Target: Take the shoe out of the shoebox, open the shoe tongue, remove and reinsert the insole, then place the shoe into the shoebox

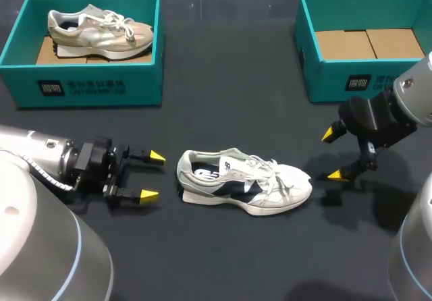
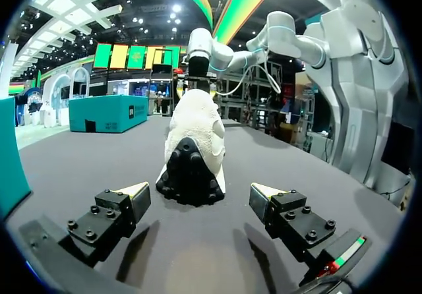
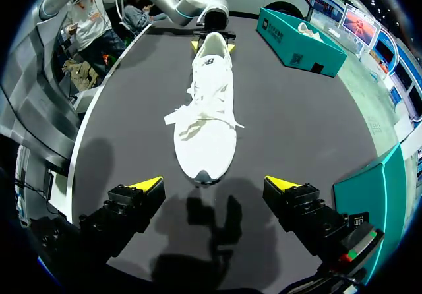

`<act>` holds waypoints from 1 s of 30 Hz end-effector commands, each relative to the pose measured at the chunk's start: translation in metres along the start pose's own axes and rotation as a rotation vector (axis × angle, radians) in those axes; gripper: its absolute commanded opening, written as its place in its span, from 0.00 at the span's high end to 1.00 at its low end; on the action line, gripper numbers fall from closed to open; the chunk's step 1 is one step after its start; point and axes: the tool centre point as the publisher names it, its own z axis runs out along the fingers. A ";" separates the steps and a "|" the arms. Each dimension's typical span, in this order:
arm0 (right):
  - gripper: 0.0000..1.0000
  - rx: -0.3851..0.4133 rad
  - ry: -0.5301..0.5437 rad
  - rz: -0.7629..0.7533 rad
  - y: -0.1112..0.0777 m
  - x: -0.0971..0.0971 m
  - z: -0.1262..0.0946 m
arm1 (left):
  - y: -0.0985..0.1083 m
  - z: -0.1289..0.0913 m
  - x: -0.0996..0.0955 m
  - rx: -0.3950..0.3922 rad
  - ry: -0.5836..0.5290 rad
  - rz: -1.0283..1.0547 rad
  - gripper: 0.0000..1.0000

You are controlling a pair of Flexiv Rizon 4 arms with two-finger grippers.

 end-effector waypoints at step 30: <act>0.00 0.002 -0.002 0.000 0.000 0.001 0.000 | -0.001 0.042 -0.013 -0.044 0.006 -0.036 0.00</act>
